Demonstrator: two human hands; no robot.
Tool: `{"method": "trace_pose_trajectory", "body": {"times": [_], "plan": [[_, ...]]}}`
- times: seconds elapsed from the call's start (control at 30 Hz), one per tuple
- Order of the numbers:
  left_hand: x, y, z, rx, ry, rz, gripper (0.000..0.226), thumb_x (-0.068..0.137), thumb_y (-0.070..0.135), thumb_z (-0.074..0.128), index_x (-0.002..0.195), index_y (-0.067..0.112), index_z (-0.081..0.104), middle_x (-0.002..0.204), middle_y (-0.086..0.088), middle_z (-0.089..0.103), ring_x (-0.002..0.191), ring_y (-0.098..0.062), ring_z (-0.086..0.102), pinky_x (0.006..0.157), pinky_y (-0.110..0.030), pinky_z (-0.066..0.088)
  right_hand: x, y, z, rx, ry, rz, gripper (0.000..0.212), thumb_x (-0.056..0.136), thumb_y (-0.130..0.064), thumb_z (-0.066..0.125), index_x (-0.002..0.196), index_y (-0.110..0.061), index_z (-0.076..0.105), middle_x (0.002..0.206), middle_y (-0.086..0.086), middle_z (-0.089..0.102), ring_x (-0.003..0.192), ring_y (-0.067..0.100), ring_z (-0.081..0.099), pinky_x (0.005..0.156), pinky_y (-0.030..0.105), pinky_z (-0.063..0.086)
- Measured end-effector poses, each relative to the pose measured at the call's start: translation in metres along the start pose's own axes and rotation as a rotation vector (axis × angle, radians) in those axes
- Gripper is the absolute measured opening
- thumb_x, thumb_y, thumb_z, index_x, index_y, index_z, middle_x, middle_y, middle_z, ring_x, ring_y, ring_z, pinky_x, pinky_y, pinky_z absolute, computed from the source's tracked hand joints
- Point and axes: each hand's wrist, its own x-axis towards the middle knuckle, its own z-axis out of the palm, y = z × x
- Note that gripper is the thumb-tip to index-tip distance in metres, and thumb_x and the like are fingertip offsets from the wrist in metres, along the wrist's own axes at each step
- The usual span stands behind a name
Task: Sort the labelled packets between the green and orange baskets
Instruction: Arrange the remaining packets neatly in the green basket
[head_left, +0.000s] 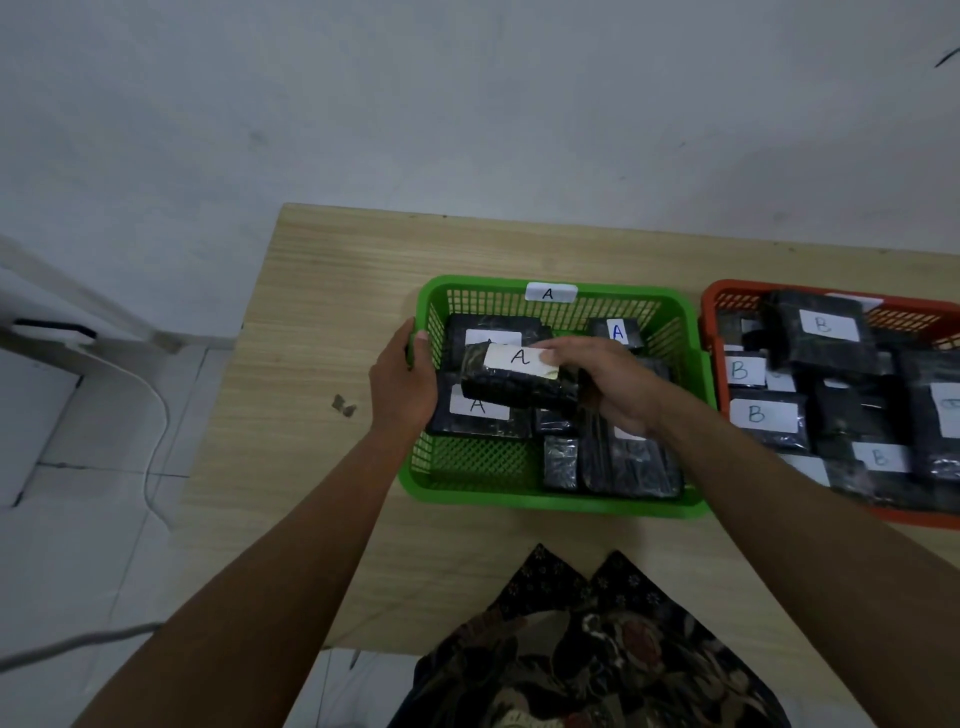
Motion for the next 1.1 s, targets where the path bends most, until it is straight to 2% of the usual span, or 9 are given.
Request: {"method": "trace_pose_trajectory", "body": {"times": [0.1,0.17,0.27,0.4,0.5,0.7,0.77,0.93,1.1], "plan": [[-0.001,0.001,0.000,0.004,0.006,0.000,0.043,0.103,0.034,0.039,0.140,0.014,0.049,0.138,-0.007,0.056,0.128,-0.021,0.051,0.100,-0.021,0.032,-0.008,0.007,0.009,-0.224,-0.051,0.000,0.021,0.086,-0.021,0.070,0.106,-0.023,0.075,0.112,0.004,0.072,0.105,0.025,0.063,0.086,0.037,0.050],[-0.001,0.002,0.000,0.010,0.007,0.004,0.042,0.103,0.033,0.038,0.138,0.015,0.051,0.136,-0.006,0.058,0.125,-0.020,0.052,0.099,-0.021,0.034,-0.015,0.016,0.021,-0.449,-0.119,-0.021,0.021,0.086,-0.025,0.072,0.107,-0.027,0.074,0.112,-0.003,0.070,0.102,0.016,0.064,0.088,0.031,0.051],[-0.001,0.001,0.000,0.021,0.007,0.009,0.044,0.103,0.035,0.037,0.139,0.014,0.051,0.135,-0.007,0.059,0.124,-0.022,0.054,0.104,-0.028,0.039,-0.022,0.031,0.040,-0.564,-0.151,-0.112,0.024,0.087,-0.022,0.074,0.110,-0.022,0.073,0.110,-0.007,0.070,0.102,0.007,0.065,0.091,0.029,0.052],[-0.003,0.005,-0.001,0.030,0.020,0.018,0.041,0.104,0.032,0.037,0.138,0.013,0.051,0.134,-0.007,0.059,0.123,-0.021,0.054,0.095,-0.020,0.034,-0.028,0.038,0.047,-0.664,-0.164,-0.131,0.021,0.089,-0.028,0.070,0.110,-0.029,0.070,0.112,-0.005,0.066,0.107,0.010,0.061,0.096,0.034,0.051],[-0.003,0.006,-0.001,0.031,0.020,0.007,0.043,0.103,0.033,0.038,0.140,0.014,0.049,0.137,-0.007,0.057,0.126,-0.021,0.052,0.098,-0.020,0.032,-0.030,0.037,0.050,-0.812,-0.132,-0.143,0.026,0.090,-0.032,0.068,0.116,-0.028,0.069,0.123,-0.003,0.064,0.114,0.014,0.058,0.100,0.034,0.048],[-0.001,0.004,0.001,0.063,0.029,-0.001,0.043,0.103,0.034,0.038,0.140,0.014,0.050,0.137,-0.008,0.057,0.126,-0.022,0.052,0.098,-0.022,0.033,-0.029,0.038,0.068,-1.162,0.029,-0.137,0.035,0.092,-0.040,0.062,0.126,-0.029,0.064,0.128,0.000,0.065,0.114,0.020,0.060,0.094,0.033,0.048],[-0.002,0.005,0.001,0.074,0.032,0.012,0.042,0.103,0.033,0.037,0.139,0.014,0.051,0.135,-0.008,0.059,0.124,-0.023,0.053,0.098,-0.023,0.035,-0.030,0.034,0.065,-1.166,0.051,-0.118,0.035,0.089,-0.043,0.066,0.122,-0.030,0.067,0.125,-0.002,0.066,0.113,0.018,0.060,0.093,0.032,0.047],[-0.004,0.006,0.001,0.080,0.034,0.042,0.041,0.104,0.031,0.037,0.138,0.013,0.051,0.130,-0.008,0.062,0.119,-0.023,0.057,0.095,-0.023,0.037,-0.029,0.001,0.022,-0.747,0.264,-0.175,0.016,0.090,-0.032,0.068,0.101,-0.024,0.077,0.104,-0.006,0.074,0.091,0.007,0.065,0.084,0.023,0.046],[-0.008,0.012,0.000,0.105,0.083,0.083,0.035,0.104,0.024,0.039,0.129,0.009,0.057,0.115,-0.015,0.068,0.104,-0.028,0.061,0.079,-0.021,0.033,-0.030,-0.006,-0.007,-0.935,0.192,-0.087,0.017,0.091,-0.024,0.067,0.106,-0.021,0.073,0.109,-0.001,0.072,0.100,0.013,0.064,0.095,0.031,0.050]]}}
